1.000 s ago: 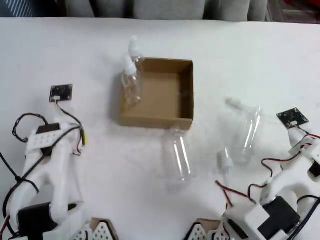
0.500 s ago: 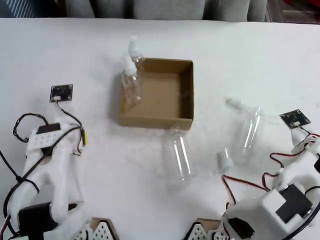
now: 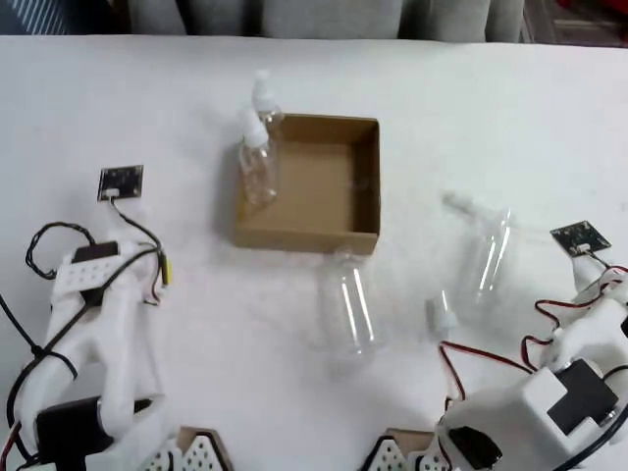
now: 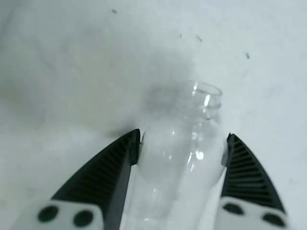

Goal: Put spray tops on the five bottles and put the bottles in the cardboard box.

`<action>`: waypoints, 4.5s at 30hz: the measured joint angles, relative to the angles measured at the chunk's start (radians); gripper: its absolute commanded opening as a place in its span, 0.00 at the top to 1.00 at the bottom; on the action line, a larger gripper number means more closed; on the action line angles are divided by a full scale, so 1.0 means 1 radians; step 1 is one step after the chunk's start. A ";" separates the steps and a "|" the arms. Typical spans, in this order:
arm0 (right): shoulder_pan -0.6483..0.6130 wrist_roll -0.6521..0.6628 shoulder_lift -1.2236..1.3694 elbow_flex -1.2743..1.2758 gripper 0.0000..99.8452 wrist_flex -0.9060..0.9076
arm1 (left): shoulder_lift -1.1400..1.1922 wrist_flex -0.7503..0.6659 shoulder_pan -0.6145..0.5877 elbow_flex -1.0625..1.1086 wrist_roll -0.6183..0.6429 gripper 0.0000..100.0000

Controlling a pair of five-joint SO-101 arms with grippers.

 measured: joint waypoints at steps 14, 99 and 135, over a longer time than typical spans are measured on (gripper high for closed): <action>0.006 -0.009 0.000 -0.084 0.98 0.043 | 0.000 0.000 0.000 0.000 0.000 0.98; -1.706 -1.246 -1.854 1.125 0.98 -0.710 | -0.419 0.117 0.629 -1.020 0.252 0.98; -1.706 -1.246 -1.860 1.137 0.98 -0.710 | -0.582 0.147 0.698 -0.786 0.138 0.98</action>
